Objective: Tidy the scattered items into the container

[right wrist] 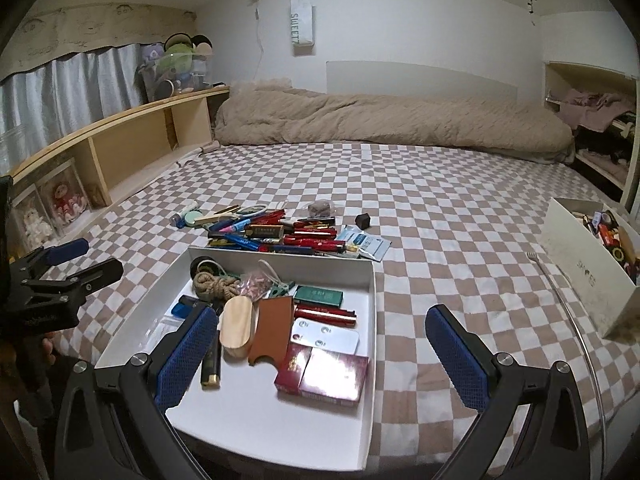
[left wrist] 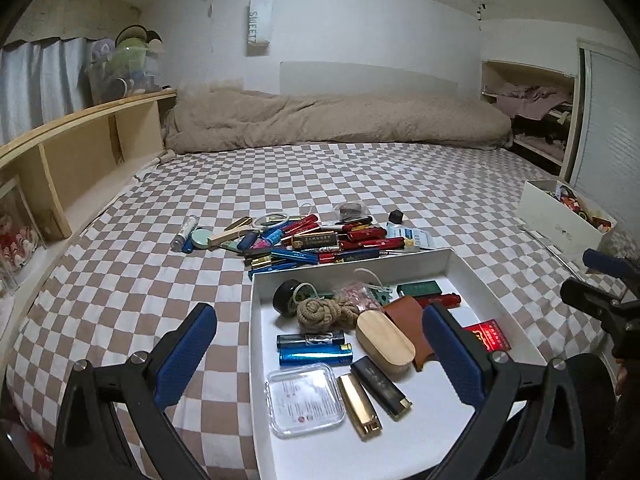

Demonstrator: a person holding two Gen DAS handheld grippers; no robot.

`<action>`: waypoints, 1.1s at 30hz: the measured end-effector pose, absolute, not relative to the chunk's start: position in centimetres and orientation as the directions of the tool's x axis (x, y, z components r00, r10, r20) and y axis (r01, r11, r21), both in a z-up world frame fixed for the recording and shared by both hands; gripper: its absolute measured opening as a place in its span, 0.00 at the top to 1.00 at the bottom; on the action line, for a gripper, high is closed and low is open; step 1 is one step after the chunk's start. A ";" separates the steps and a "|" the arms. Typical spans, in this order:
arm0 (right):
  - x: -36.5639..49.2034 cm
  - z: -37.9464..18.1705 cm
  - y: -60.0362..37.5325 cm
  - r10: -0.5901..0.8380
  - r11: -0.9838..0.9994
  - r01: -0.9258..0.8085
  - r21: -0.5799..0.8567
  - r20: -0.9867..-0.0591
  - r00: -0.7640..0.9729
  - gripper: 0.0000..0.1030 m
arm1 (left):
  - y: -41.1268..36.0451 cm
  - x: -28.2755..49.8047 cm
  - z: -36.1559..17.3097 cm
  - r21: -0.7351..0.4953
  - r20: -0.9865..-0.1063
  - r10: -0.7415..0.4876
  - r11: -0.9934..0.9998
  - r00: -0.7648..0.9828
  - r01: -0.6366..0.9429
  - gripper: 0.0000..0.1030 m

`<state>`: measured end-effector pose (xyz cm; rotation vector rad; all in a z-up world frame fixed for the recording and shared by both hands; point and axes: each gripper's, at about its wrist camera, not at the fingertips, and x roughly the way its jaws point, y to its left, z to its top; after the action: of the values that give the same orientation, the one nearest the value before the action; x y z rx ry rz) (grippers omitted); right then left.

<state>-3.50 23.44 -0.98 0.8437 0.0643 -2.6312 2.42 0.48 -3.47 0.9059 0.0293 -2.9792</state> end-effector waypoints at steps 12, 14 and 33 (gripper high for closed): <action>-1.9 -1.6 24.2 -0.326 -0.931 0.359 0.061 -0.579 -0.747 0.00 | 1.0 4.5 -4.6 -0.058 -0.589 0.024 -0.998 -0.808 0.013 0.00; -1.8 -1.6 24.3 -0.325 -0.932 0.359 0.061 -0.580 -0.747 0.00 | 1.3 4.8 -4.8 -0.045 -0.592 0.019 -0.999 -0.805 0.010 0.00; -1.0 -2.2 23.6 -0.300 -0.932 0.362 0.014 -0.590 -0.749 0.00 | 1.4 5.9 -5.7 -0.058 -0.616 0.032 -0.998 -0.787 0.004 0.00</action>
<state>-0.96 23.61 -2.15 0.8670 0.1440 -2.6427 5.86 1.37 -5.67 1.0301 0.0891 -2.9823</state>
